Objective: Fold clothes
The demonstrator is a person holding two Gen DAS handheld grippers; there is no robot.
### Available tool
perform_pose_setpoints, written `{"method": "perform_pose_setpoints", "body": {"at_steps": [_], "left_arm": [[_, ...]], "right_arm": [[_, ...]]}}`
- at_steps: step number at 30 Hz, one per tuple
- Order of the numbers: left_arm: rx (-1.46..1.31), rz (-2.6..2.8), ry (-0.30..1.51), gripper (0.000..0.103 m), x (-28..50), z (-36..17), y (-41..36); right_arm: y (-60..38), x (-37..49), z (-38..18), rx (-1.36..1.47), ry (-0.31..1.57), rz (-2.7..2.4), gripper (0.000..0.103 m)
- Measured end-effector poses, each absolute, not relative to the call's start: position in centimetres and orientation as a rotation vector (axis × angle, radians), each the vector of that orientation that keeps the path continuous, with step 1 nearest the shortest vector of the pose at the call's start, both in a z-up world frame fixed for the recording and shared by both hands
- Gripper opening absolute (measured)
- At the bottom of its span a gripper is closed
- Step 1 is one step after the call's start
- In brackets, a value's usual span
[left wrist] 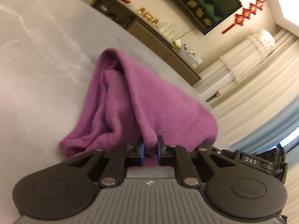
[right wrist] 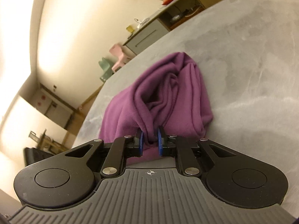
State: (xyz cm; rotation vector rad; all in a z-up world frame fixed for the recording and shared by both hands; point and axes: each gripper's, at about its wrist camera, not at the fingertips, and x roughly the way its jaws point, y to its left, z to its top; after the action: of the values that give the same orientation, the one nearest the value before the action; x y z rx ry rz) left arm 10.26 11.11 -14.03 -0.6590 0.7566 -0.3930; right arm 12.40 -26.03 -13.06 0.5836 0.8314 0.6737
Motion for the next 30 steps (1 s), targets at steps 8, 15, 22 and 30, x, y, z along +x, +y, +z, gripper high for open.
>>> {"method": "perform_pose_setpoints", "body": {"at_steps": [8,15,22,30], "left_arm": [[-0.662,-0.42,0.774,0.013,9.8,-14.0,10.9],[-0.641,-0.425,0.785,0.016,10.2,-14.7,10.8],[-0.599,-0.421,0.793,0.025,9.6,-14.2,10.2],[-0.589,-0.417,0.797,0.027,9.6,-14.6,10.0]], "right_arm": [[-26.0,12.0,-11.4,0.501,0.807,0.618,0.004],[-27.1,12.2,-13.7,0.586,0.841,0.586,0.002],[-26.1,10.1,-10.6,0.362,0.769,0.443,0.019],[-19.9,8.4,-6.2,-0.004,0.537,0.556,0.016]]}}
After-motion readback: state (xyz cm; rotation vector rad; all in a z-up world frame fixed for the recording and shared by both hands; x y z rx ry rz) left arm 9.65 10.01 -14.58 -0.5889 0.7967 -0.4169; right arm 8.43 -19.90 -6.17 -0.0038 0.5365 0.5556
